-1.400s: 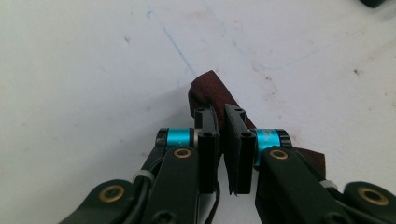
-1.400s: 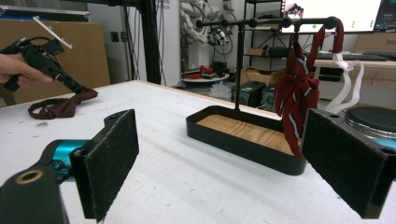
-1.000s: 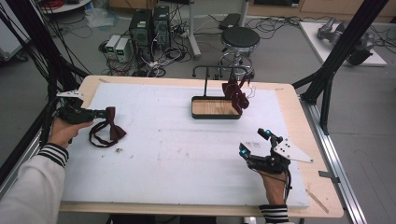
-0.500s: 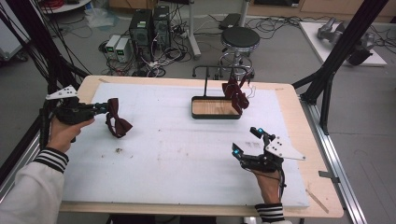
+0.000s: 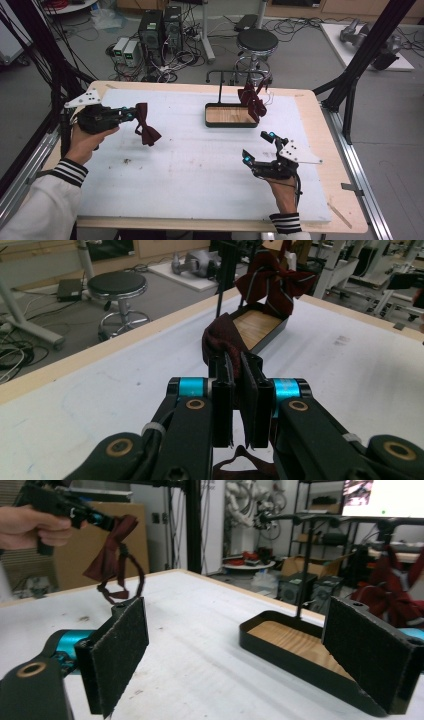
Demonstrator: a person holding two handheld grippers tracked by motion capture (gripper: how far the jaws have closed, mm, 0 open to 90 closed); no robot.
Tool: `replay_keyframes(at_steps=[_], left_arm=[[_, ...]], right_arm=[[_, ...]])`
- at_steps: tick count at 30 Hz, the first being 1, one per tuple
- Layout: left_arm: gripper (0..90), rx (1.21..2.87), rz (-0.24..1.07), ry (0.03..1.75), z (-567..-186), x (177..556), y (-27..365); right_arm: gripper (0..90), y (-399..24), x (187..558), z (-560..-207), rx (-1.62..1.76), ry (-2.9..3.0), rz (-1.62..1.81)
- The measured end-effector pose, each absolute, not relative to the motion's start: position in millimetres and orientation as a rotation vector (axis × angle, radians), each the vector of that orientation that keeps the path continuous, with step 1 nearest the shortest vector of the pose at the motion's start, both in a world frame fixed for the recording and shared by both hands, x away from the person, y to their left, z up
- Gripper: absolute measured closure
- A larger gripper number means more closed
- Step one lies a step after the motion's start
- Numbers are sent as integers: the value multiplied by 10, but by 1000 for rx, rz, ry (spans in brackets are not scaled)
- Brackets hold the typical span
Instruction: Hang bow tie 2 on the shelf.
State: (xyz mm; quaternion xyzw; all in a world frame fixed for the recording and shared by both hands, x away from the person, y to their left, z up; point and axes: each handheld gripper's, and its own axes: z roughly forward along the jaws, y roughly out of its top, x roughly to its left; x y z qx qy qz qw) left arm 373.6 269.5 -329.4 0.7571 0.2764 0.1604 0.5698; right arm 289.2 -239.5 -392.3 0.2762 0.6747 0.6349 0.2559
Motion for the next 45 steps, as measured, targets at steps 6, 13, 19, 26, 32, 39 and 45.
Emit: replay_keyframes(at_steps=[6, 13, 19, 26, 32, 39, 45], left_arm=[[839, 1783, 348, 598, -3294, 3712, 2502], [839, 1777, 329, 547, -3287, 3677, 2316], [839, 1770, 309, 501, -3280, 3657, 2139], [837, 1747, 275, 459, -3275, 3627, 1922], [838, 1736, 252, 425, -3257, 3600, 1790], [837, 1739, 224, 386, -3272, 3578, 1644], [837, 1731, 218, 370, -3273, 3561, 1548]], right_arm=[[107, -2348, 2923, -3899, 752, 1871, 1763], [107, -2255, 2973, -3846, 737, 1930, 1756], [108, -2094, 3034, -3790, 707, 1999, 1772], [149, -1878, 3111, -3752, 662, 2099, 1799], [172, -1727, 3157, -3754, 652, 2164, 1809], [273, -1539, 3201, -3778, 634, 2251, 1806], [371, -1413, 3232, -3786, 624, 2307, 1806]])
